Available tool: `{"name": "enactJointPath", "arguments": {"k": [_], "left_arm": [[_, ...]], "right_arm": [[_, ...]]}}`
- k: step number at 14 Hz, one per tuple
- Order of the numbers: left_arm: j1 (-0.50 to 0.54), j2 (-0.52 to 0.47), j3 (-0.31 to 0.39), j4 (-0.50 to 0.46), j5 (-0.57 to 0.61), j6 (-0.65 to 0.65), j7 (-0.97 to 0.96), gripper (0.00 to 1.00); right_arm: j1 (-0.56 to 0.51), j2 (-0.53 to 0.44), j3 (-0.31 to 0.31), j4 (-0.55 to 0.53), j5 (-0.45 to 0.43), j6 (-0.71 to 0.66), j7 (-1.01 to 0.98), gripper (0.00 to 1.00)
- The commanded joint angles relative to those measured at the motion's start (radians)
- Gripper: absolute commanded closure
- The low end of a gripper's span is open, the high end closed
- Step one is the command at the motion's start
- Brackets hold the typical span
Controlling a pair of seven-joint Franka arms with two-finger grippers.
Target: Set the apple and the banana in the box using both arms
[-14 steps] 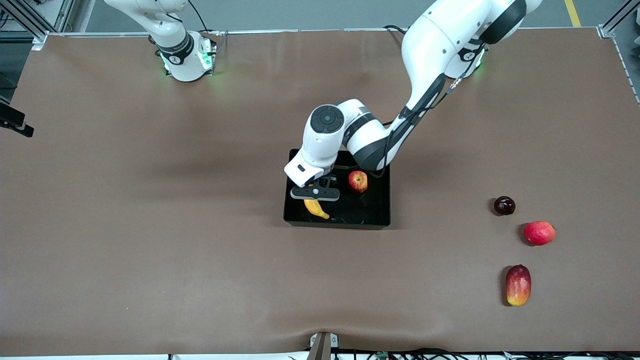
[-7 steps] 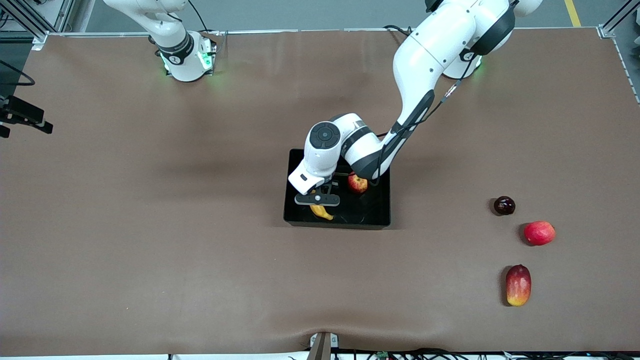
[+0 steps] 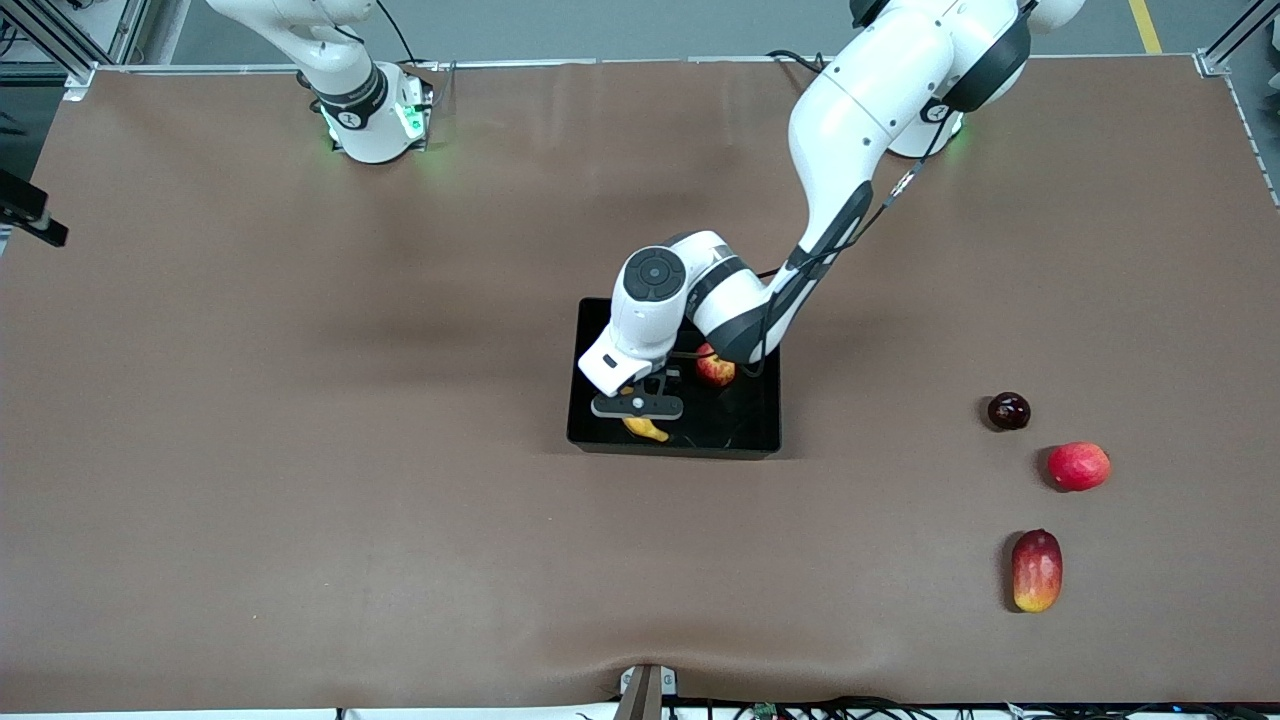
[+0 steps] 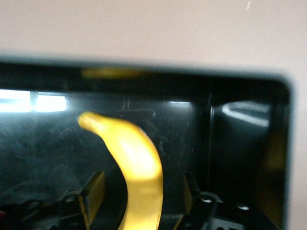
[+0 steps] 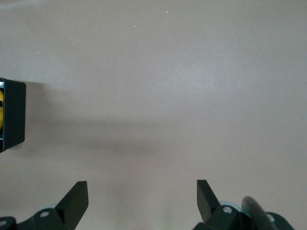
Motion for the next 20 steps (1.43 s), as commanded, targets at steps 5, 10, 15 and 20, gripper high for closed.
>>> {"name": "enactJointPath", "arguments": {"k": [5,10,15,20], "left_arm": [[0.232,-0.317,-0.022,-0.019,-0.059,-0.297,0.079,0.00],[0.434,-0.528,-0.020,-0.019,-0.165,-0.601,0.307,0.00],[0.591,-0.652,-0.019,-0.022,-0.163,-0.802,0.554,0.00],[0.533,-0.817,0.123,-0.152,-0.223,-0.856,0.681,0.00]], "right_arm": [[0.002,-0.004,-0.005,0.000,0.000,-0.060,0.012,0.00],[0.002,-0.004,-0.003,-0.002,-0.038,-0.055,0.012,0.00],[0.004,-0.003,-0.003,-0.002,-0.040,-0.054,0.013,0.00],[0.005,-0.003,-0.003,-0.002,-0.040,-0.058,0.013,0.00]]}}
